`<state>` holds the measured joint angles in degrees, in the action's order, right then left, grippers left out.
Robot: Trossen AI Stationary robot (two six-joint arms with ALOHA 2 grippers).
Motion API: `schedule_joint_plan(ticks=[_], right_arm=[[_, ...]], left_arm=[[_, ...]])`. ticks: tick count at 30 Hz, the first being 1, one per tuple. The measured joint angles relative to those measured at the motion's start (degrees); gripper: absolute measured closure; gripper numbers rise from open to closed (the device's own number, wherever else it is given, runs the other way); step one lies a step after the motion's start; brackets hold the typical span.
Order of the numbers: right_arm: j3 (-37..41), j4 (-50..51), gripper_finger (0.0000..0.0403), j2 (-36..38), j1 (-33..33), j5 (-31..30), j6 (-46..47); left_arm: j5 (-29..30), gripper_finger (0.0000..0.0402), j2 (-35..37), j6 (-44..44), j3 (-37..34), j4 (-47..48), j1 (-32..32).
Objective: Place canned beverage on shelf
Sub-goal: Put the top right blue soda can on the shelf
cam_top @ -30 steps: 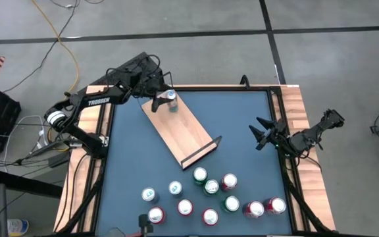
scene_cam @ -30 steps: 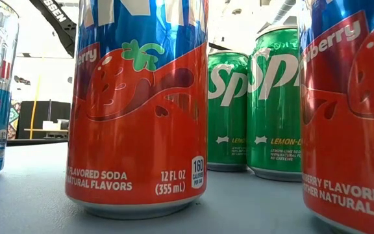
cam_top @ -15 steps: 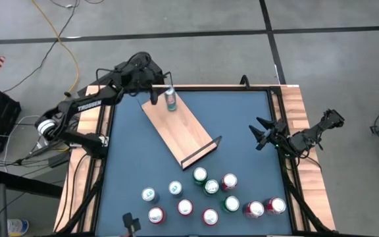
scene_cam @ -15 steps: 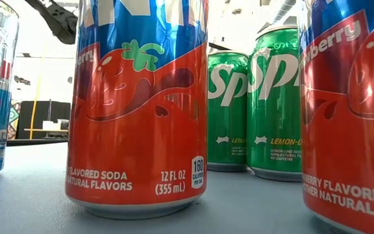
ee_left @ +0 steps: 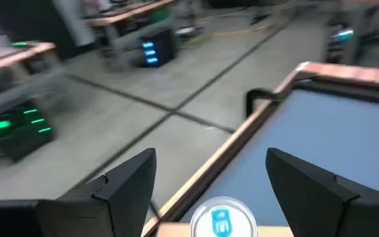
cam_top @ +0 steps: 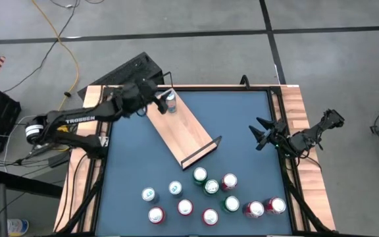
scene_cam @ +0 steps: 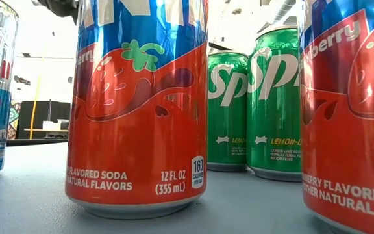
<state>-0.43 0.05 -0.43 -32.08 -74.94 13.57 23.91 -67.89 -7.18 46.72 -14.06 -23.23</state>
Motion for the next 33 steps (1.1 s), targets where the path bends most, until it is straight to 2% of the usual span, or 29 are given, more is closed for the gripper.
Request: schedule_joint_plan(ticks=[2, 5, 9, 15, 22, 27, 33], right_arm=[[0.0, 0.24, 0.0121, 0.01, 0.0, 0.01, -0.02], [0.0, 0.87, 0.0121, 0.0, 0.0, 0.05, -0.03], [0.0, 0.97, 0.0121, 0.01, -0.01, 0.04, -0.05], [0.0, 0.98, 0.0121, 0.02, -0.02, 0.07, -0.05], [0.0, 1.01, 0.0121, 0.02, 0.0, 0.09, -0.05], [0.0, 1.01, 0.0121, 0.02, 0.0, 0.09, -0.03], [0.0, 1.01, 0.0121, 0.0, 0.0, 0.11, 0.02]], left_arm=[[4.47, 0.0128, -0.68, 0.02, 0.01, -1.06, 2.66], [7.85, 0.0128, -2.47, 2.47, 0.04, -0.19, 3.86], [8.49, 0.0121, -5.12, 6.03, 0.0, 0.31, 2.94], [8.71, 0.0099, -6.3, 6.17, 0.0, -0.57, 2.87], [9.55, 0.0075, -11.04, 6.24, 0.0, -0.21, 2.82], [10.85, 0.0069, -14.41, 6.74, 0.0, -0.28, 2.84], [11.39, 0.0069, -15.2, 7.52, 0.0, -1.02, 2.8]])
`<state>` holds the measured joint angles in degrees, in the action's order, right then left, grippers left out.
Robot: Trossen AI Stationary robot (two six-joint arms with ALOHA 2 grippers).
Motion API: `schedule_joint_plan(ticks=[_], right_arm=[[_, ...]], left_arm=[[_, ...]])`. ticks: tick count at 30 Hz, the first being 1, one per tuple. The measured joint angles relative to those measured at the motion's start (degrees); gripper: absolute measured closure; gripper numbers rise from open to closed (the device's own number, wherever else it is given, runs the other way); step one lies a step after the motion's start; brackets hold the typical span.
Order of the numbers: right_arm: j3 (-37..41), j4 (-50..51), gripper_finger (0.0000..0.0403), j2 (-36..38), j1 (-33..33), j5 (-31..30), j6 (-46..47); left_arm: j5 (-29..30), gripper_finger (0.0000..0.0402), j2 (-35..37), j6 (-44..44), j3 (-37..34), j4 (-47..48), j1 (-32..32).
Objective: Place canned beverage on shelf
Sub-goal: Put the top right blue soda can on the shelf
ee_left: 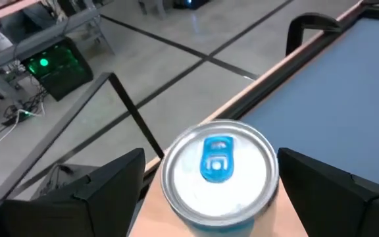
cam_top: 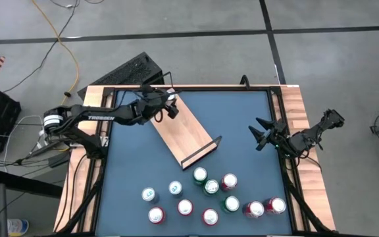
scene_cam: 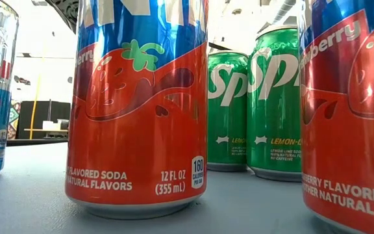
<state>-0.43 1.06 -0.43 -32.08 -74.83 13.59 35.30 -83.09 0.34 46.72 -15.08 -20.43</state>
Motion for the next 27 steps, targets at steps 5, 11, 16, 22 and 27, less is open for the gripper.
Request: schedule_joint_plan(ticks=[5, 11, 16, 22, 27], right_arm=[[0.0, 0.02, 0.0121, 0.0, -0.01, 0.0, 0.0], [0.0, 0.02, 0.0121, 0.02, 0.0, 0.0, 0.0], [0.0, 0.02, 0.0121, 0.0, -0.02, 0.0, 0.06], [0.0, 0.01, 0.0121, 0.02, 0.0, 0.0, 0.04], [0.0, 0.0, 0.0121, 0.0, -0.02, 0.0, 0.04]], left_arm=[[-3.53, 0.0084, -0.47, 1.78, 0.0, 0.23, -0.34], [-3.53, 0.014, -0.48, 2.94, 0.0, 1.91, -1.63], [-3.81, 0.0173, -0.46, 3.41, 0.02, 1.92, -3.17], [-5.16, 0.0168, -0.46, 2.32, 0.02, 1.07, -6.1], [-7.93, 0.017, -0.46, 2.36, 0.02, 0.59, -8.14]])
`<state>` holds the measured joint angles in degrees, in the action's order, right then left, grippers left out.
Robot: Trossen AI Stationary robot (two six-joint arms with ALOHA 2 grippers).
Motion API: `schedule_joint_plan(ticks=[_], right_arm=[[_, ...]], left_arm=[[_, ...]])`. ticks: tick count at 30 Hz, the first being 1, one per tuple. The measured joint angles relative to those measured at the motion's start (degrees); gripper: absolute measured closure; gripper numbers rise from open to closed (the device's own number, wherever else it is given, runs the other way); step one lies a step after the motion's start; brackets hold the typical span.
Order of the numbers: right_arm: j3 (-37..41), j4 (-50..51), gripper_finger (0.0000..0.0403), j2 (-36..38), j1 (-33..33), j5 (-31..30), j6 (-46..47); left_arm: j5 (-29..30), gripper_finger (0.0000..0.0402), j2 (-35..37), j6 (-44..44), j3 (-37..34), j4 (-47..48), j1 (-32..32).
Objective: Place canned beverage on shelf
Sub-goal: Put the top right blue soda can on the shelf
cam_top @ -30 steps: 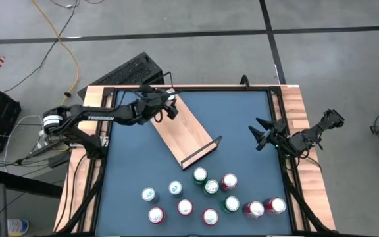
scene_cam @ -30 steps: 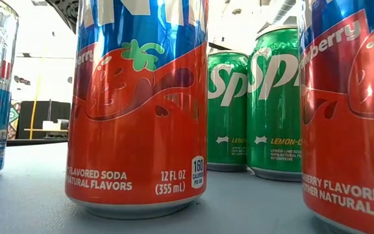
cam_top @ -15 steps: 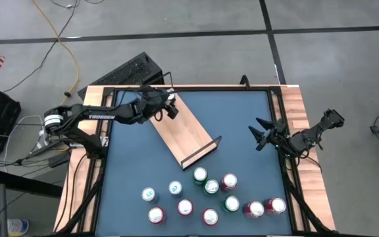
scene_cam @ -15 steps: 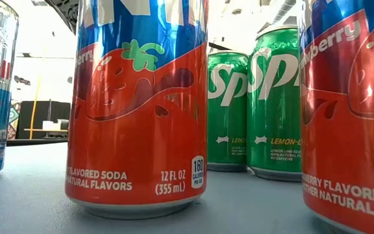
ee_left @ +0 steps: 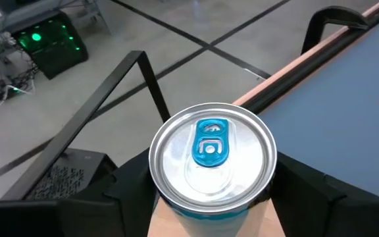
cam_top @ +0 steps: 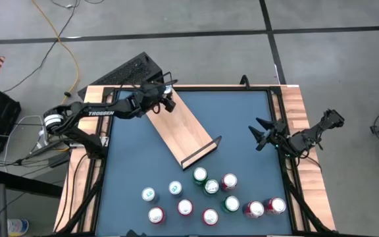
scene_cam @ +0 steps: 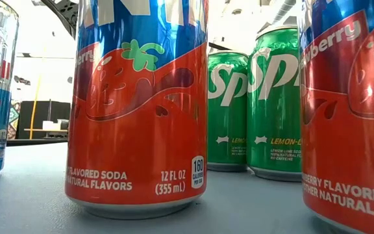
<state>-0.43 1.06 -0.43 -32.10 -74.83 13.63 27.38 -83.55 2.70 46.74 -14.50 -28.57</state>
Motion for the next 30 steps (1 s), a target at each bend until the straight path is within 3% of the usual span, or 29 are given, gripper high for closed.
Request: schedule_joint_plan(ticks=[4, 30], right_arm=[[0.0, 0.02, 0.0121, 0.02, 0.01, 0.0, 0.0], [0.0, 0.02, 0.0121, 0.01, 0.0, -0.02, 0.0]], left_arm=[[-3.5, 0.0169, 0.0, -0.08, -0.02, -1.38, -0.86], [-10.75, 0.0166, 0.0, -6.32, -0.02, -7.27, -3.84]])
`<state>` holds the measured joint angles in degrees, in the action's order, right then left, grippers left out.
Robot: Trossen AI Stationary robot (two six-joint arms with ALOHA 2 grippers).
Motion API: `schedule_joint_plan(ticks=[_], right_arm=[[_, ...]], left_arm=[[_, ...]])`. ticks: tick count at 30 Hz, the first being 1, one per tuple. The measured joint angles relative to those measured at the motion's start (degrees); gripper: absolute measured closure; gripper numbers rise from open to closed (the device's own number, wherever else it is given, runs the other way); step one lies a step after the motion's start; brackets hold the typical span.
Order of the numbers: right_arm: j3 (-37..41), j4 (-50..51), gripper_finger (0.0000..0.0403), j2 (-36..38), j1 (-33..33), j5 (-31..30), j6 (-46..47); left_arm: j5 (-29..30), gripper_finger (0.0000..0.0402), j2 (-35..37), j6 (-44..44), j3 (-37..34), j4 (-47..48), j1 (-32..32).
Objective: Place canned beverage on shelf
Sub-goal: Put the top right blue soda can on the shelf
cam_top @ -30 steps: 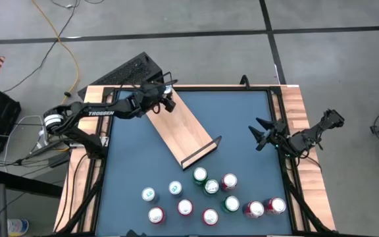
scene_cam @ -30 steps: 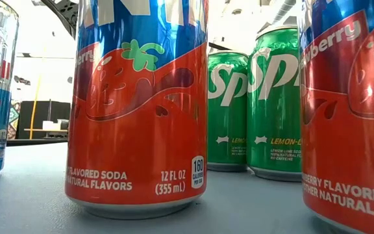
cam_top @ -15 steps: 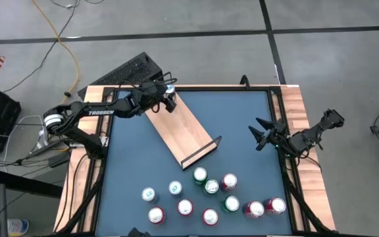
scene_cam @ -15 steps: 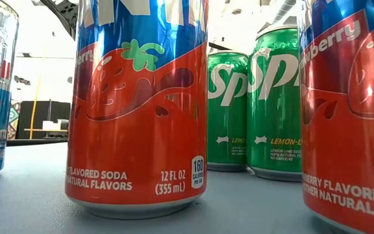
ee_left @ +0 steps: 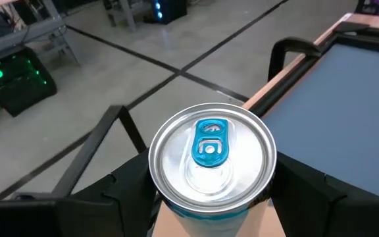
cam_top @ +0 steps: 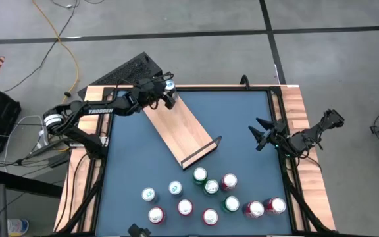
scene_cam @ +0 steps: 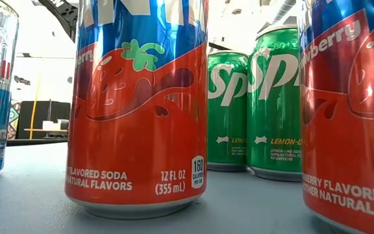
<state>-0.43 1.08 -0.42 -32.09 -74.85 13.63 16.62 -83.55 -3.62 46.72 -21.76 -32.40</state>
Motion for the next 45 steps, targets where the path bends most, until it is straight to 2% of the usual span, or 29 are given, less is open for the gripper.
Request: schedule_joint_plan(ticks=[9, 16, 26, 32, 37, 45], right_arm=[[0.0, -0.02, 0.0121, 0.01, 0.0, -0.01, -0.01], [0.0, -0.02, 0.0121, -0.01, 0.01, -0.02, 0.02], [0.0, 0.0, 0.0121, 0.01, 0.0, -0.02, 1.36], [0.0, -0.01, 0.0121, 0.01, 0.0, -0.02, 1.11], [0.0, 0.0, 0.0121, 0.01, 0.0, -0.02, 0.94], [0.0, 0.0, 0.0121, 0.01, 0.0, -0.02, 0.94]], left_arm=[[-1.47, 0.0166, -0.02, -1.92, 0.0, 0.26, -0.41], [-1.78, 0.0166, -4.29, -2.06, 0.0, -2.89, -0.76], [0.13, 0.0165, -5.03, -2.18, 0.17, -3.12, -0.28], [-0.79, 0.0138, -4.22, -2.37, 0.07, -2.35, -0.39], [1.4, 0.011, -4.13, -2.1, 0.07, -1.24, -0.22], [2.14, 0.0099, -4.11, -2.94, 0.04, -1.08, -0.23]])
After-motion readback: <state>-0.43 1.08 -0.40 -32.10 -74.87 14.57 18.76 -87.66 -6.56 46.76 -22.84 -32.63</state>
